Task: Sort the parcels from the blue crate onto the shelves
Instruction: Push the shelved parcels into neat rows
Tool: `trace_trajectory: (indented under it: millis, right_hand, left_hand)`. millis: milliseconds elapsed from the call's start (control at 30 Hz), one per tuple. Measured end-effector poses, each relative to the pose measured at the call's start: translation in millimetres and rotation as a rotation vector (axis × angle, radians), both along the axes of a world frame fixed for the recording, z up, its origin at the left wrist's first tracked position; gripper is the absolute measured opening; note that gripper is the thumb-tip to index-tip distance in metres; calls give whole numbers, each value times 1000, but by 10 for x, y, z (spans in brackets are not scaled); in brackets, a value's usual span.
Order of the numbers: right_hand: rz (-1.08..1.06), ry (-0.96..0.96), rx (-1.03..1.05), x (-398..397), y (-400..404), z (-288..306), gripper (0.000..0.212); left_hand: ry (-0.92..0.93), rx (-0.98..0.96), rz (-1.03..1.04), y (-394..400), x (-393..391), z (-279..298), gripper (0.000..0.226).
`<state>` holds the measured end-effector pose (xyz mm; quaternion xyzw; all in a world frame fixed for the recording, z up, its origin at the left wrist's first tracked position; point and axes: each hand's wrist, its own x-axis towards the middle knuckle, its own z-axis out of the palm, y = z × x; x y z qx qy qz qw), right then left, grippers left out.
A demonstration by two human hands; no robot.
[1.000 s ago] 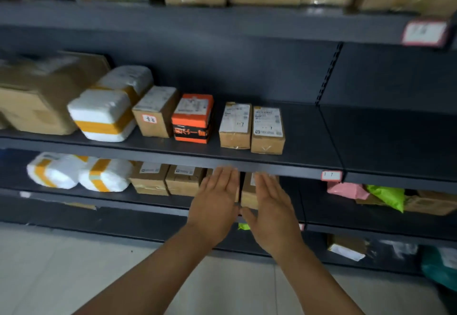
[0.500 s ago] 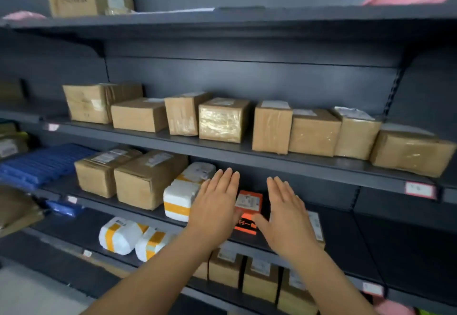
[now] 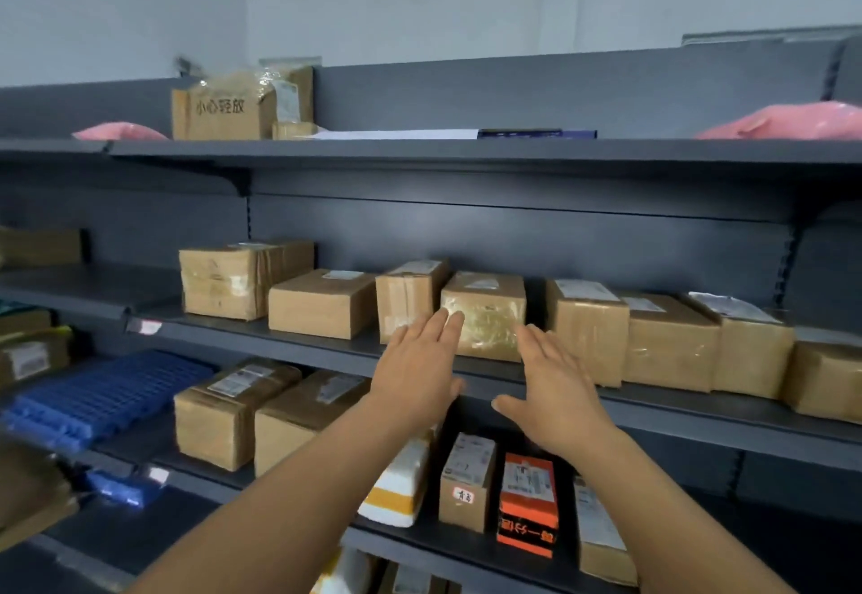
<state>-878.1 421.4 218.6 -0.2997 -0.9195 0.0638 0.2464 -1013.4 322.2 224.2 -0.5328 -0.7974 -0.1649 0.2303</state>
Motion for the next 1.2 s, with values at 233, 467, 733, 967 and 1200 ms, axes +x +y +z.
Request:
trace_trajectory:
  millis: [233, 467, 733, 967, 1200]
  right_hand:
    - [-173, -75, 26, -101, 530, 260, 97]
    - [-274, -154, 62, -176, 1259, 409, 90]
    - [-145, -104, 54, -510, 1660, 362, 79]
    - [-64, -89, 117, -930, 1608, 318, 75]
    - [-46, -72, 115, -1276, 1419, 309, 69]
  left_hand:
    - [22, -80, -39, 412, -306, 137, 80]
    - [62, -125, -69, 1030, -497, 265, 79]
    - [113, -159, -11, 1511, -841, 219, 70]
    - [124, -123, 45, 1456, -1206, 175, 64]
    - [105, -141, 79, 1308, -1580, 225, 62]
